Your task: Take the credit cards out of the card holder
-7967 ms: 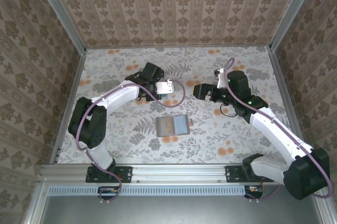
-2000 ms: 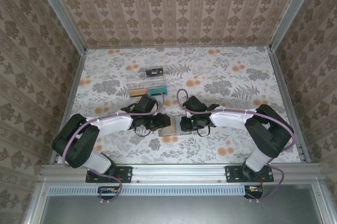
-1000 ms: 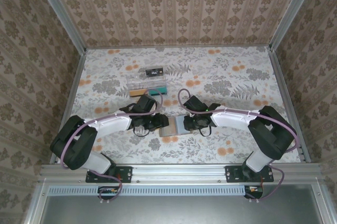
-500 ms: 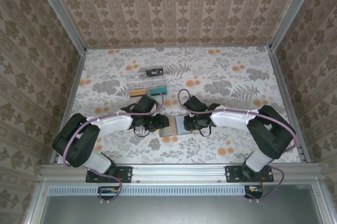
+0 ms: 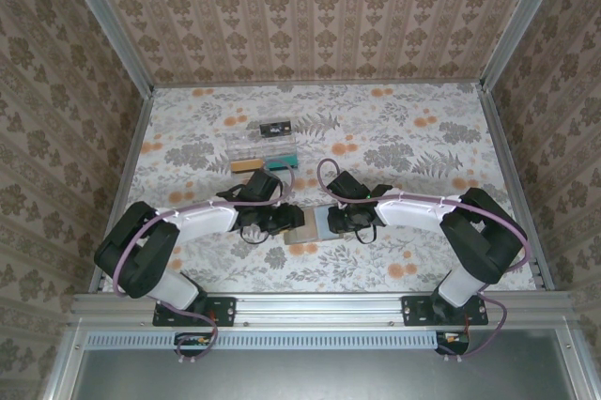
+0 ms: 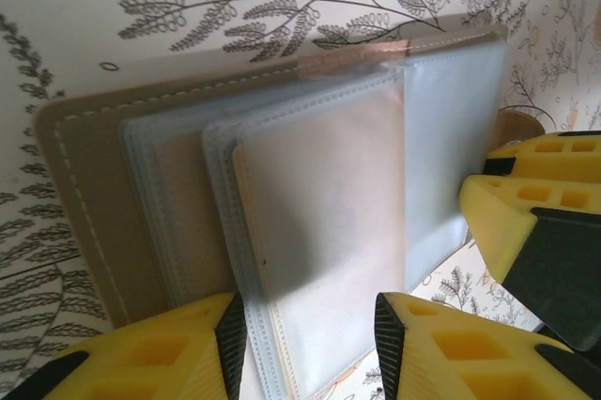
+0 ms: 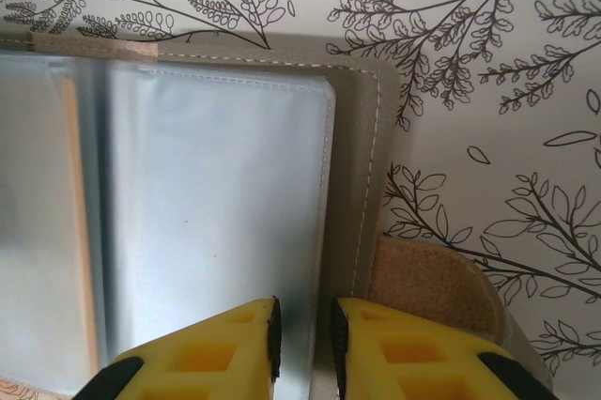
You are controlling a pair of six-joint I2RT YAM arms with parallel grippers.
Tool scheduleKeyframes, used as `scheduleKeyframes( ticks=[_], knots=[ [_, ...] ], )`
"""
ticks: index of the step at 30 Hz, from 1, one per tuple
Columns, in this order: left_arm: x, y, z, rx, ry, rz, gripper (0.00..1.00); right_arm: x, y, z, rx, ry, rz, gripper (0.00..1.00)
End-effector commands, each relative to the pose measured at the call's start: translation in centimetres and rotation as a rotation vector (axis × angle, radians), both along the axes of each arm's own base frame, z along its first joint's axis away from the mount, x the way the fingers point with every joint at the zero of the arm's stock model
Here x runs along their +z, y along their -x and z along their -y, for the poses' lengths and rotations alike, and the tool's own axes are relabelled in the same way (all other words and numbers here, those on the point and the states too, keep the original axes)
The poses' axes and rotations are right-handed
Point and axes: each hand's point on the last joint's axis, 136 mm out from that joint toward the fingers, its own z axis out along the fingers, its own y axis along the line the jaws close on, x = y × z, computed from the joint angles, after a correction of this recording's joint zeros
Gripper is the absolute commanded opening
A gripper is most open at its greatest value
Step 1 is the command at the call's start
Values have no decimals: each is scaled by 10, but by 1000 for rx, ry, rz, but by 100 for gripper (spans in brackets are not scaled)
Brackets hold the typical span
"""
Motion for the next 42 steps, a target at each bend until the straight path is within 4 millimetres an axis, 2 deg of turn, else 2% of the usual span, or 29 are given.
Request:
scheduleKeyframes(
  ticks=[1,10,17,20,24,28,35,42],
  knots=[
    [10,-4,15,-47,44,28,44,-15,7,4,-12,23,-48,26],
    [11,-2,21,-66,56,23,47,-15,8,4,-14,20,-49,26],
    [4,-6,-19,19,-155,41,47,-15,8,5,-18,24,-47,26],
    [8,-8,-27,46,-177,62,48,-15,8,6,-17,25,-47,26],
    [16,-11,-14,21,-104,77,48,-17,9,6,-20,25,-51,25],
    [16,-8,0,-17,-43,61,47,-16,9,5,-18,22,-50,25],
    [0,-2,0,-24,-62,10,47,-16,9,6,-20,22,-51,25],
    [-6,1,2,-32,-61,-12,47,-16,8,5,-19,22,-50,25]
  ],
)
